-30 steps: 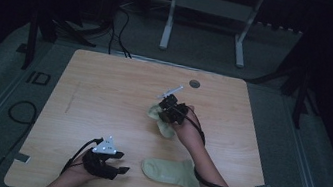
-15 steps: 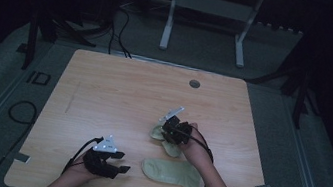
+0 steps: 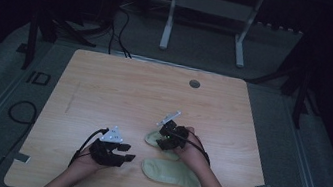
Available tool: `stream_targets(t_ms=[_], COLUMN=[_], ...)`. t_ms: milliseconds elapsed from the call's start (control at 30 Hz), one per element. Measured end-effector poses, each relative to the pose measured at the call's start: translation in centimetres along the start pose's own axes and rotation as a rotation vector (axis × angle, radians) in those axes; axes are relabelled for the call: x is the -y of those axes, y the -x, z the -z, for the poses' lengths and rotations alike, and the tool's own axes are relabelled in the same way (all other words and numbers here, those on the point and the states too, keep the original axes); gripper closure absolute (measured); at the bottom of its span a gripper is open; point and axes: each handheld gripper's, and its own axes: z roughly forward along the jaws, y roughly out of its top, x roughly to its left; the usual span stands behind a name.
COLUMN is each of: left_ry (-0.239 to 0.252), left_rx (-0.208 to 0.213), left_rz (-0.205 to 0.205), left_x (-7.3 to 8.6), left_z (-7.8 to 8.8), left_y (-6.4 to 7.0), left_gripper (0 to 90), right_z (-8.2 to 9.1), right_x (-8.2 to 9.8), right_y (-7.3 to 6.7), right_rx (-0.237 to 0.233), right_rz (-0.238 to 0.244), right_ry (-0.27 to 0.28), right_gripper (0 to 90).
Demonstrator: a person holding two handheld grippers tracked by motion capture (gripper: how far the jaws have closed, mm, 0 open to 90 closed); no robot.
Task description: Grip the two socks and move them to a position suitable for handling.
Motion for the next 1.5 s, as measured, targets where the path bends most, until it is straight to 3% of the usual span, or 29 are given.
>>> stream_targets(t_ms=[167, 300, 467, 533, 667, 733, 833, 933, 1067, 1200, 1300, 1500], left_ry=[0.006, -0.003, -0.047, -0.094, -0.17, -0.147, -0.157, -0.142, -0.131, -0.135, -0.138, -0.143], left_rx=[-0.059, -0.098, -0.093, -0.106, -0.129, -0.117, -0.122, -0.121, -0.119, -0.126, -0.129, -0.132], left_rz=[-0.071, -0.105, -0.107, -0.129, -0.133, -0.104, -0.125, -0.116, -0.115, -0.134, -0.149, -0.161], left_x=[-2.6, -4.7, -6.0, -6.1, -5.6, -5.5, -5.5, -5.3, -5.2, -5.2, -5.2, -5.3], left_z=[-0.8, -2.2, -5.1, -6.3, -8.1, -8.2, -8.2, -8.2, -8.1, -8.1, -8.2, -8.2], left_y=[-0.3, -0.8, -1.2, -1.1, -1.6, -1.9, -1.9, -1.9, -2.0, -1.9, -1.9, -1.9], left_gripper=[67.2, 86.3, 89.0, 89.0, 88.8, 88.9, 88.9, 88.9, 89.1, 89.1, 89.1, 89.1], right_z=[2.9, 3.6, 2.7, 2.1, 0.8, 0.3, -0.1, 0.4, 1.3, 2.9, 4.1, 4.6], right_x=[0.1, 0.6, 1.1, 1.2, 1.4, 1.6, 1.7, 1.8, 1.9, 2.4, 3.1, 4.7], right_y=[0.7, 0.6, 0.1, -0.1, -0.6, -0.8, -0.8, -0.3, 0.3, 1.6, 3.2, 5.8], right_rx=[0.005, 0.008, -0.002, -0.011, -0.009, -0.008, -0.006, -0.02, -0.021, 0.004, 0.028, 0.069], right_rz=[-0.043, -0.066, -0.098, -0.101, -0.072, -0.055, -0.064, -0.099, -0.111, -0.143, -0.193, -0.258], right_ry=[0.053, 0.056, 0.063, 0.057, 0.021, 0.002, -0.004, 0.004, 0.022, 0.054, 0.072, 0.063], right_gripper=[54.7, 61.3, 63.5, 62.1, 59.5, 63.6, 75.8, 80.7, 81.6, 81.6, 81.0, 78.2])
